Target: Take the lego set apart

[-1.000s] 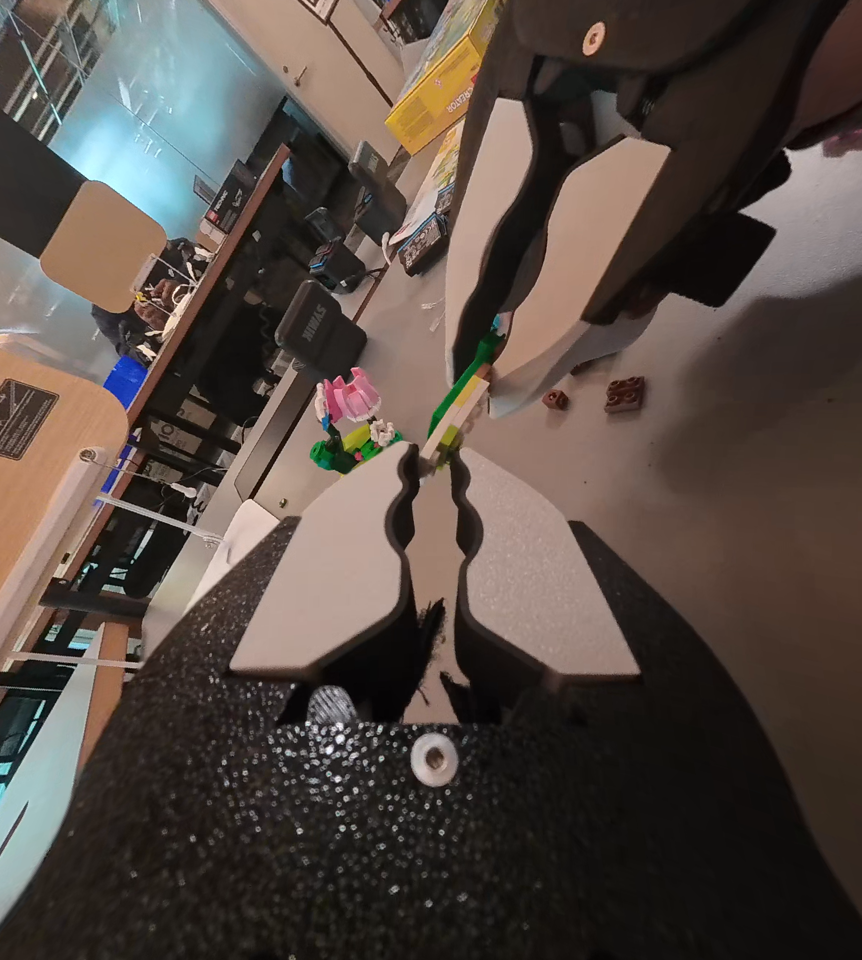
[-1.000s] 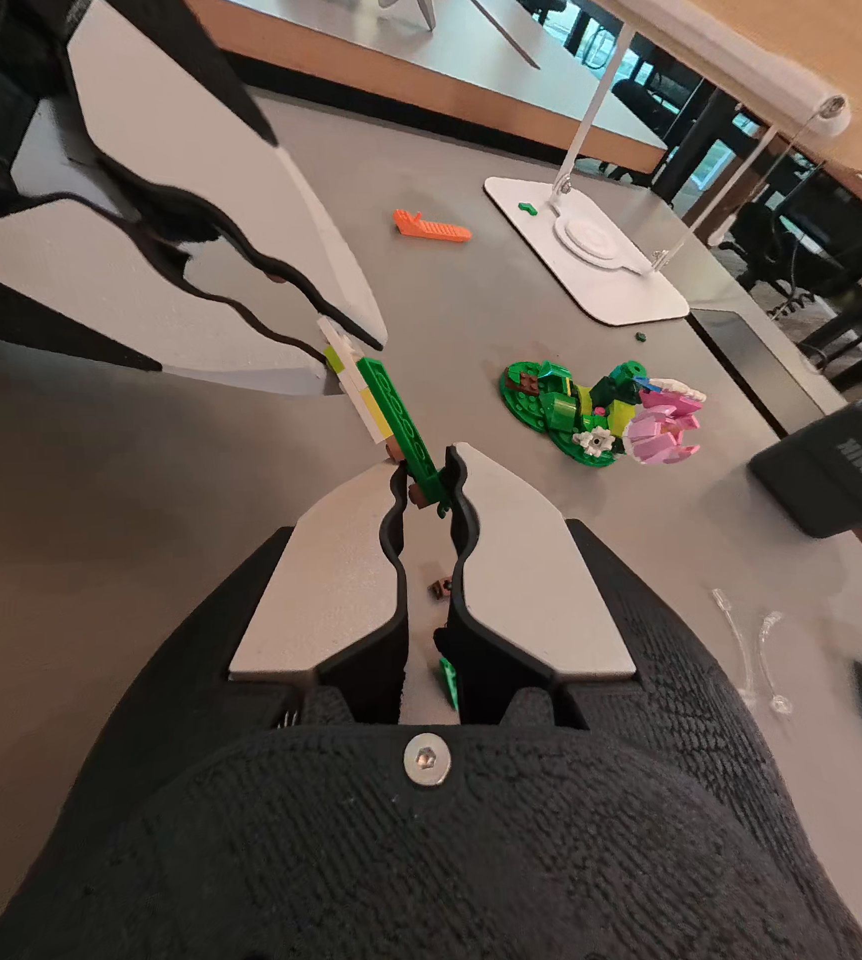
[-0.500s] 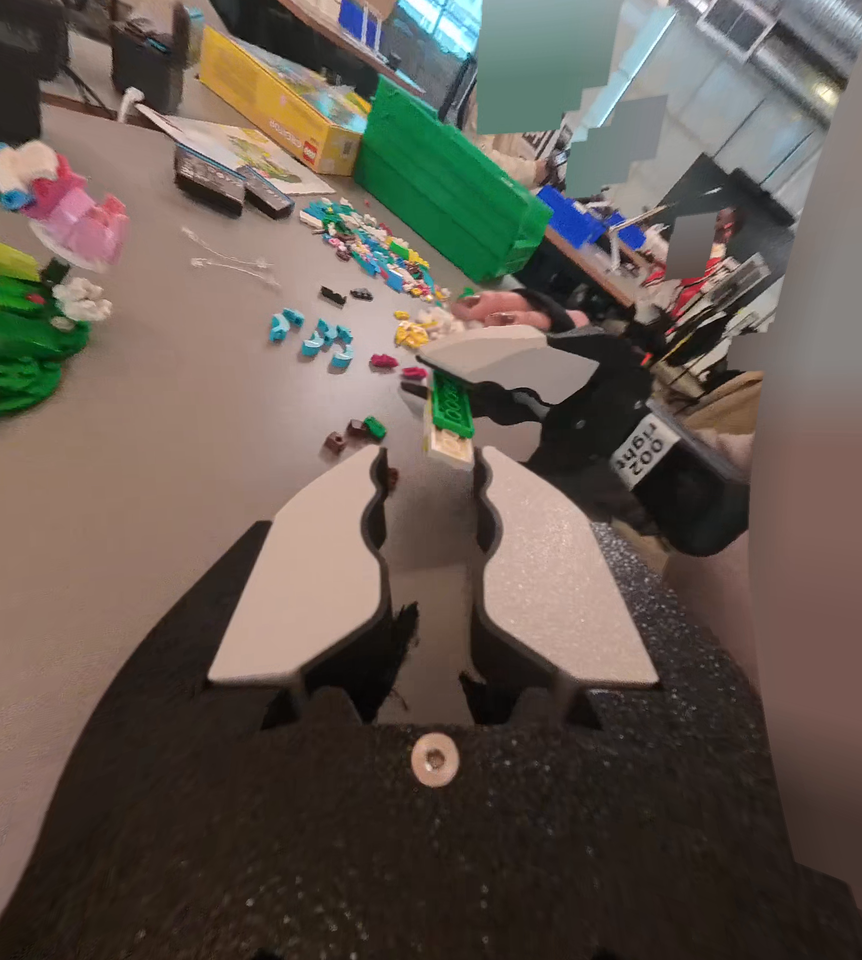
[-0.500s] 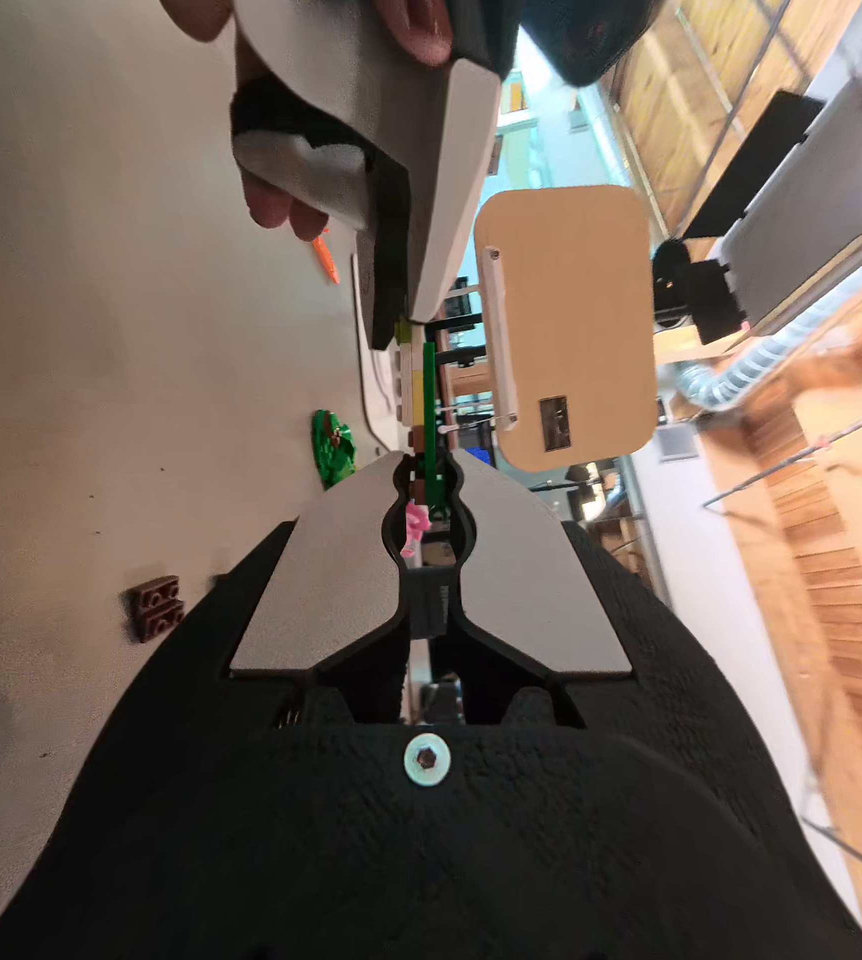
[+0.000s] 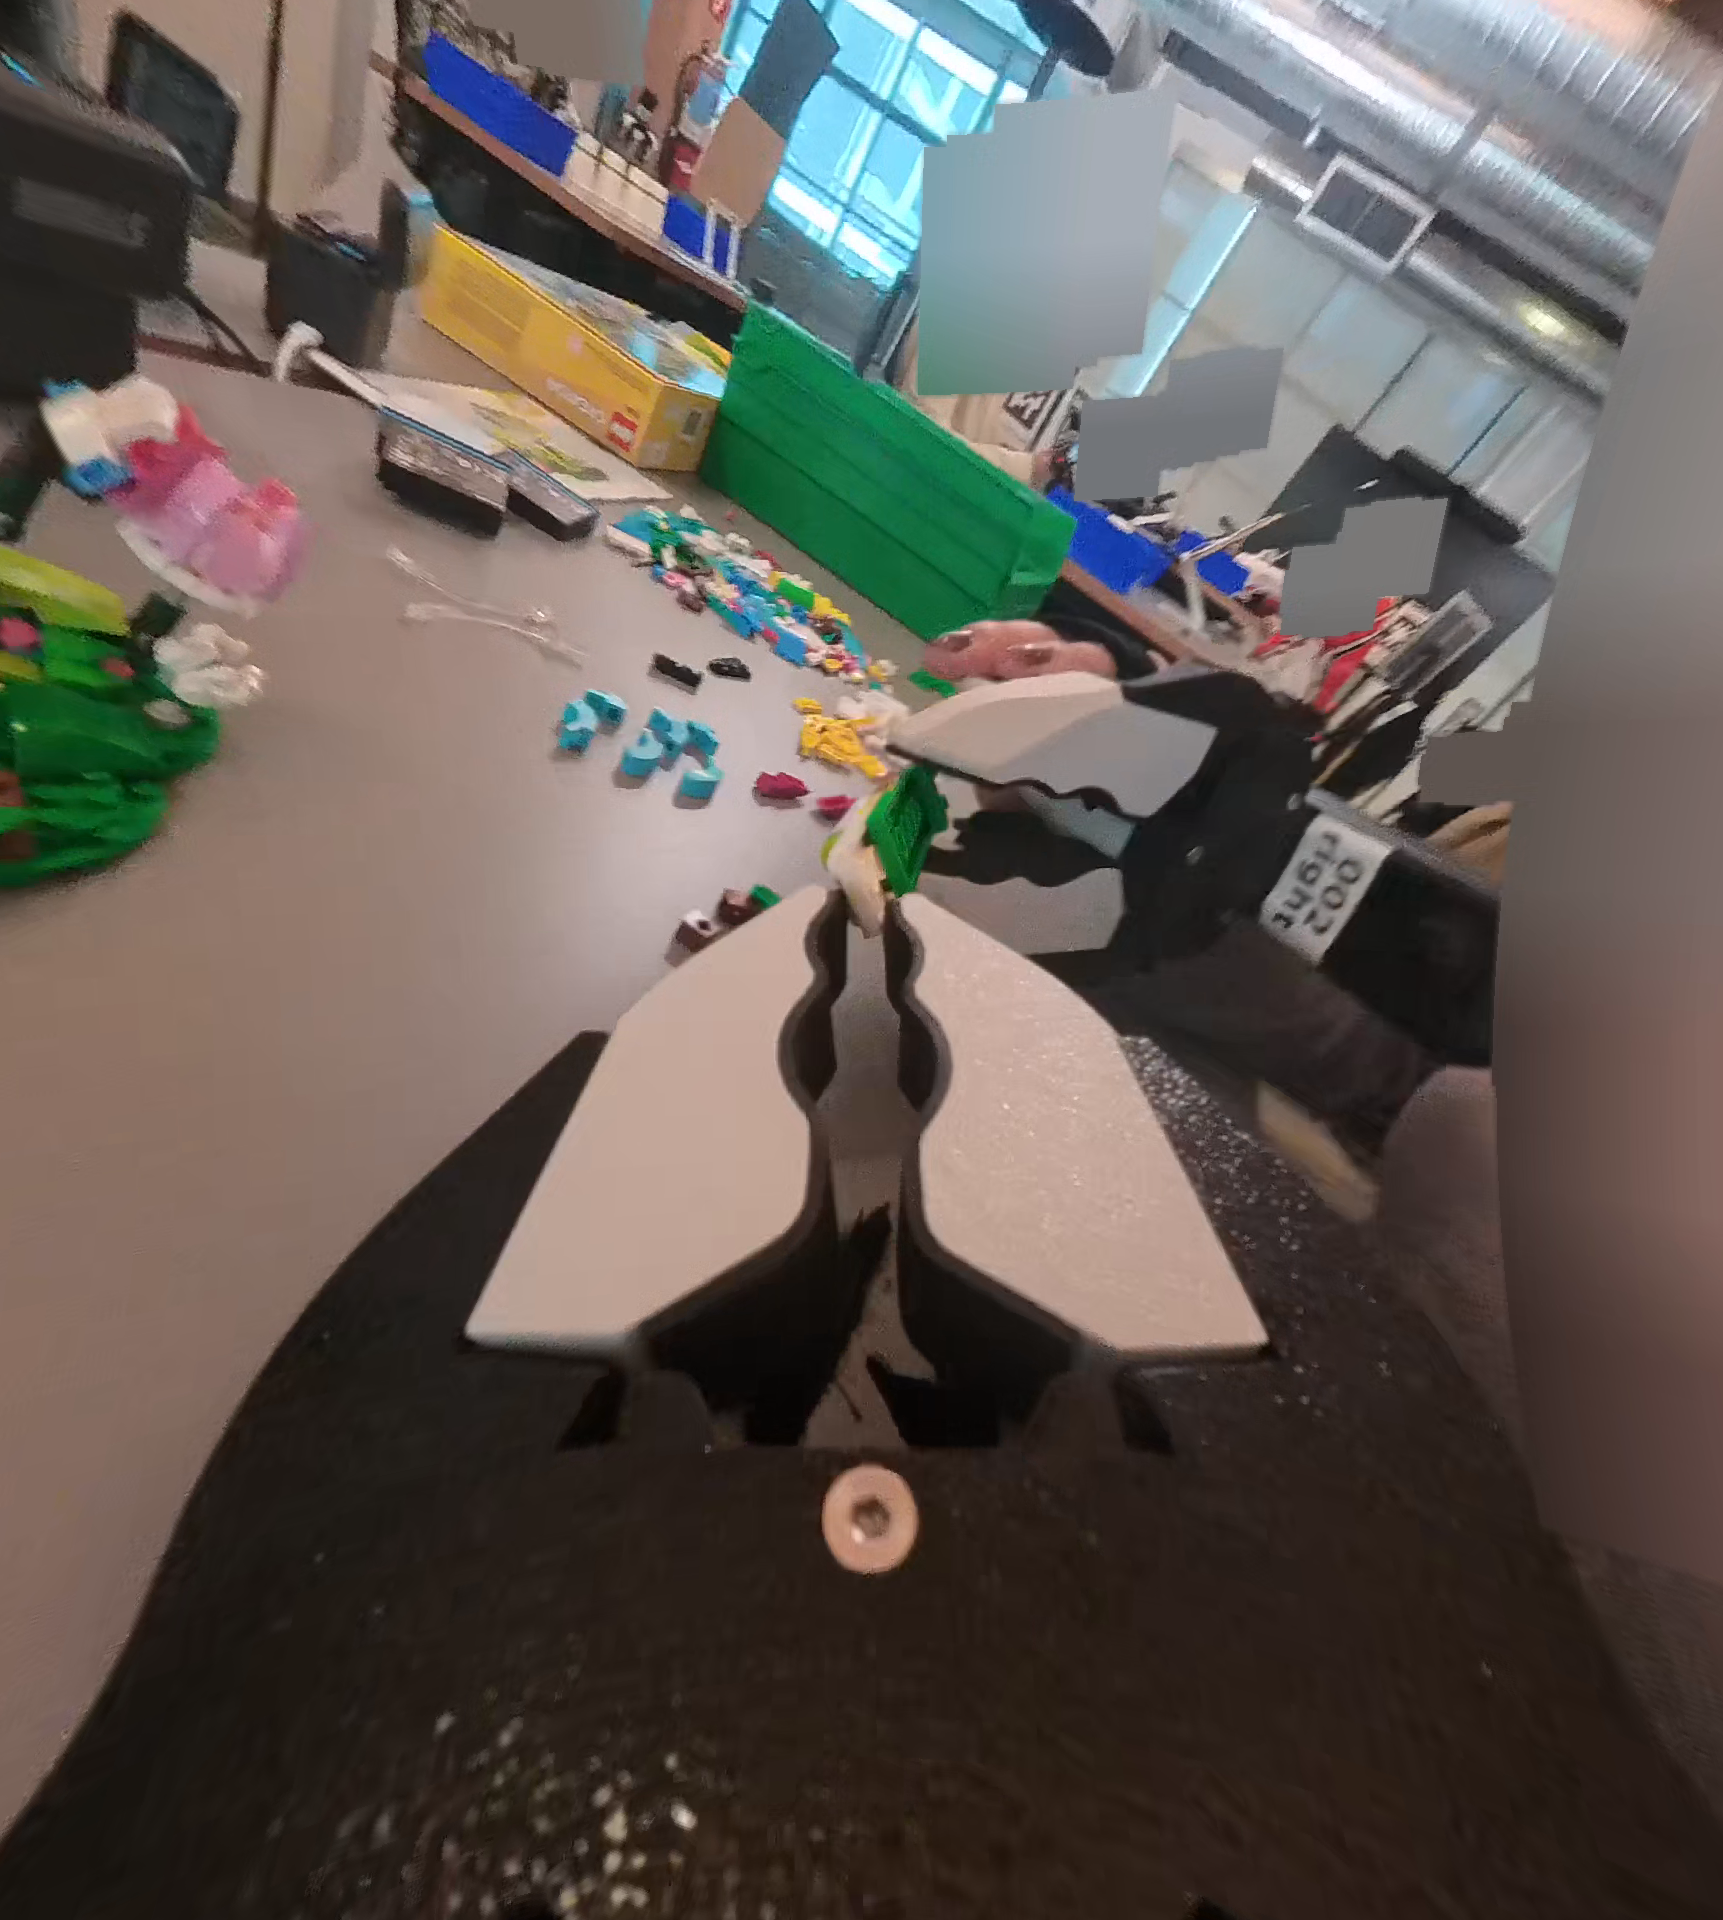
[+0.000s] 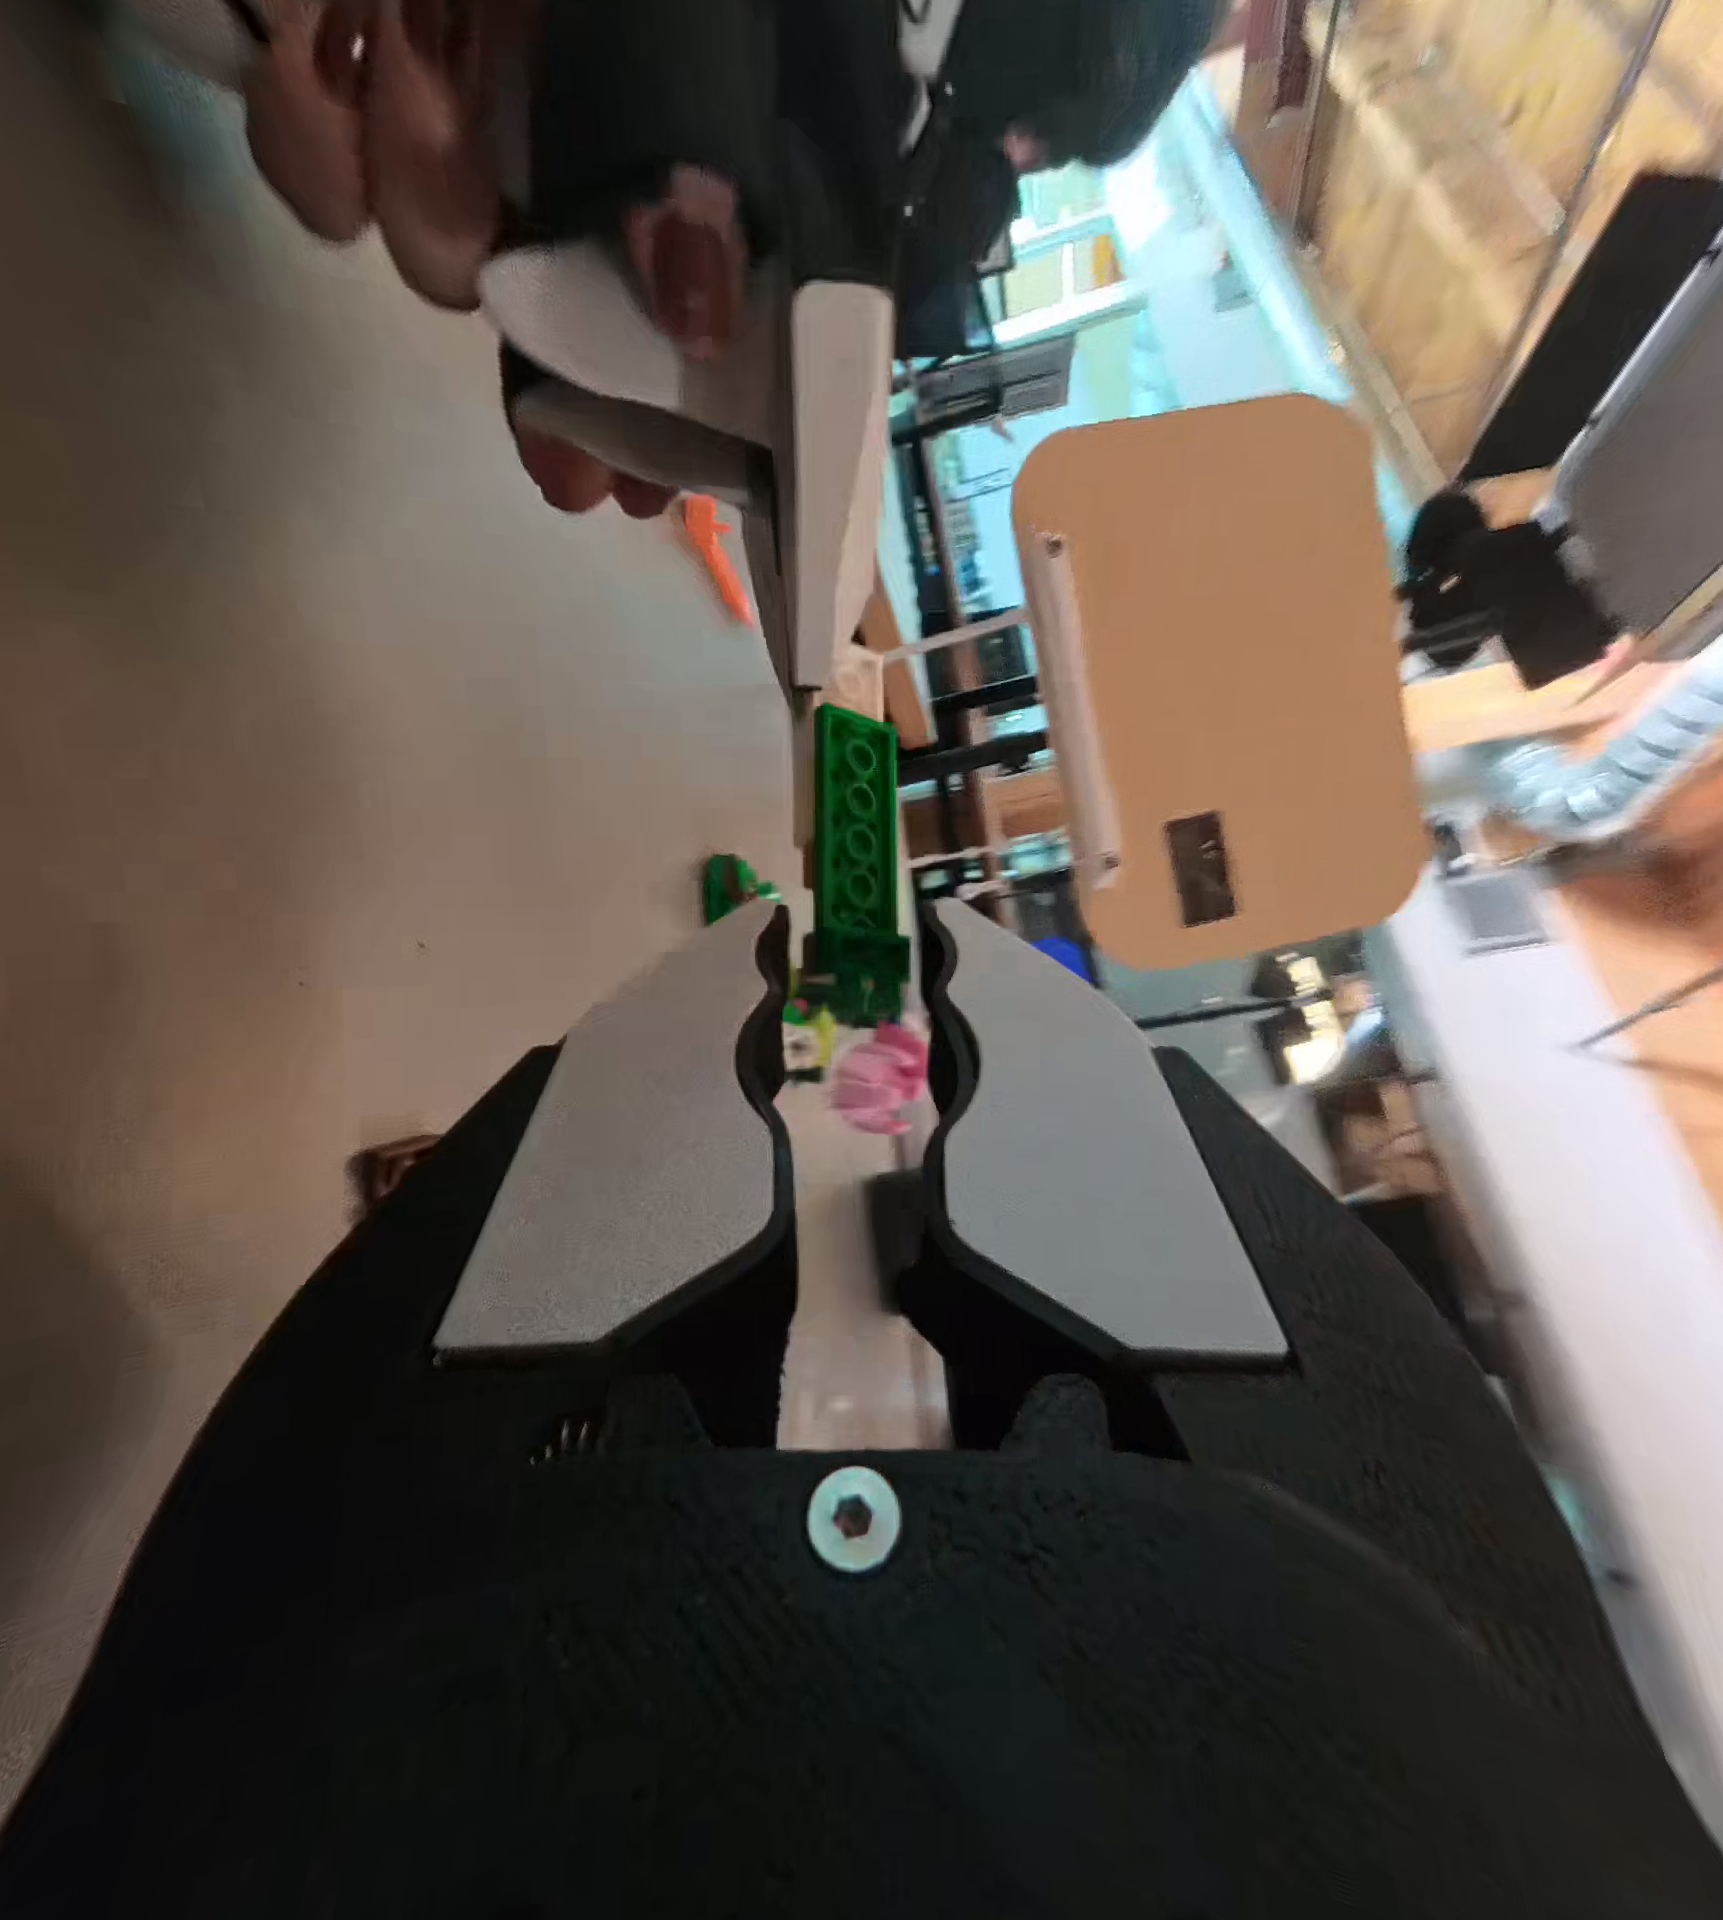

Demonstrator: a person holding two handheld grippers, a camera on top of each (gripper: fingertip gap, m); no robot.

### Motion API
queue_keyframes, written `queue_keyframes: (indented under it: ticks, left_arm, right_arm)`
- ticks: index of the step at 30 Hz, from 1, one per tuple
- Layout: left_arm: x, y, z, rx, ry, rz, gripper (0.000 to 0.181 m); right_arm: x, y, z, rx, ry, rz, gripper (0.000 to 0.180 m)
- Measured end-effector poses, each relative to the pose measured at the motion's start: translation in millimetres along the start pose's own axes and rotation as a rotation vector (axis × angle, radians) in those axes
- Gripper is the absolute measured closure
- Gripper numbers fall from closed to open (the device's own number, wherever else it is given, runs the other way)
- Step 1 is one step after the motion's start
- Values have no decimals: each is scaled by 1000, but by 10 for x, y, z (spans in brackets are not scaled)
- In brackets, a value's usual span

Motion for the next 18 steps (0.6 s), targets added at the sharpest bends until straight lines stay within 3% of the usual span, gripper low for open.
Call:
queue_keyframes:
  ticks: [1,8,10,13,18]
  left_arm:
    - [-10,6,-14,-55,2,63,175]
    - [-49,-49,-123,-397,7,620,176]
    - [-29,-112,-110,-394,9,711,176]
    - [6,-188,-72,-345,-1,778,176]
    - [91,-253,21,-303,59,879,176]
  right_arm:
    - [21,-1,-2,-43,2,67,152]
    - [93,-73,-34,-389,-83,674,142]
    - [124,-104,-37,-444,-92,783,143]
    - [110,-76,-45,-497,-101,815,147]
    - [-8,3,-65,-513,-110,696,152]
Point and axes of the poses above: each gripper's, where its closed fingertips meet, z out along the fingers, x out of its underside, y = z × x across the jaws, the point moved 5 cm from there along -z, back along the fingers, and after that the axes turned 7 degrees about y, right-handed, at the moved point
